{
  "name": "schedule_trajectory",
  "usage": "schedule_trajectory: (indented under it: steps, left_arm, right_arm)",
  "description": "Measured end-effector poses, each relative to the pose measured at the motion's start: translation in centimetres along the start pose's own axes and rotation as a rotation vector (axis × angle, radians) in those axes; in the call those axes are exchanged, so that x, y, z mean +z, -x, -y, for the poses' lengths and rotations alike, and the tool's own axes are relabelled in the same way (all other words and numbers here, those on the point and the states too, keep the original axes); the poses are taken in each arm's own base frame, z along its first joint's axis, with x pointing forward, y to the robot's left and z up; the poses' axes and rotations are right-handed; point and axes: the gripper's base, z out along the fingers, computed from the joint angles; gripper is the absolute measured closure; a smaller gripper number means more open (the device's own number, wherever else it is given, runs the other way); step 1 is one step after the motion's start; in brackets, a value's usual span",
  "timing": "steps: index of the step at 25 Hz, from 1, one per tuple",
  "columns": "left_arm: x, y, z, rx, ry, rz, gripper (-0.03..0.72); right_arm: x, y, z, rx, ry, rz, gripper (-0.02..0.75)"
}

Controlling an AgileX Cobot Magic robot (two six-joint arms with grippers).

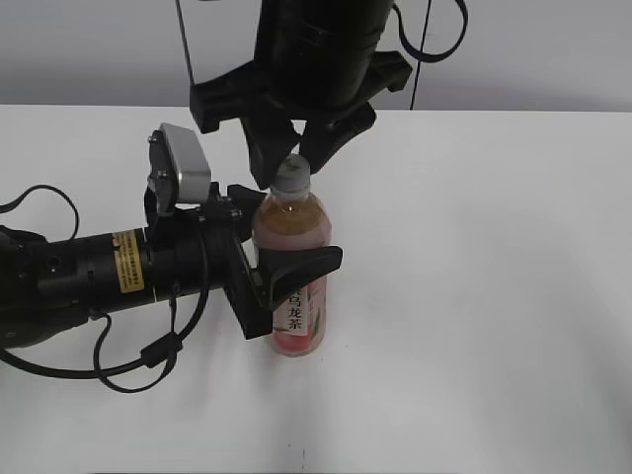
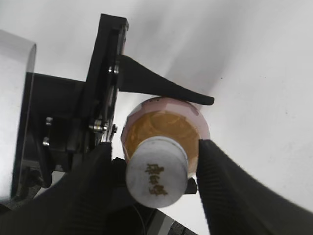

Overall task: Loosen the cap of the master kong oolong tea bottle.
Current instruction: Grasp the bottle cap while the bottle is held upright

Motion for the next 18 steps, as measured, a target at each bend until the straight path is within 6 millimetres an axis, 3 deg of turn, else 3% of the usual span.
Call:
schedule_trajectory:
  steps: [5,10,18]
  left_arm:
    - [0.0,0.0,0.0,0.0,0.0,0.0,0.241]
    - [0.0,0.0,0.0,0.0,0.0,0.0,0.241]
    - [0.0,-0.01,0.02,0.002,-0.002,-0.001,0.241]
  right_arm:
    - [-0.02,0.01,0.01,-0.04,-0.001,0.001,0.458]
    - [-0.02,0.01,0.0,-0.161,0.0,0.001,0.458]
    - [-0.04,0.02,-0.05,-0.692,0.004,0.003,0.458]
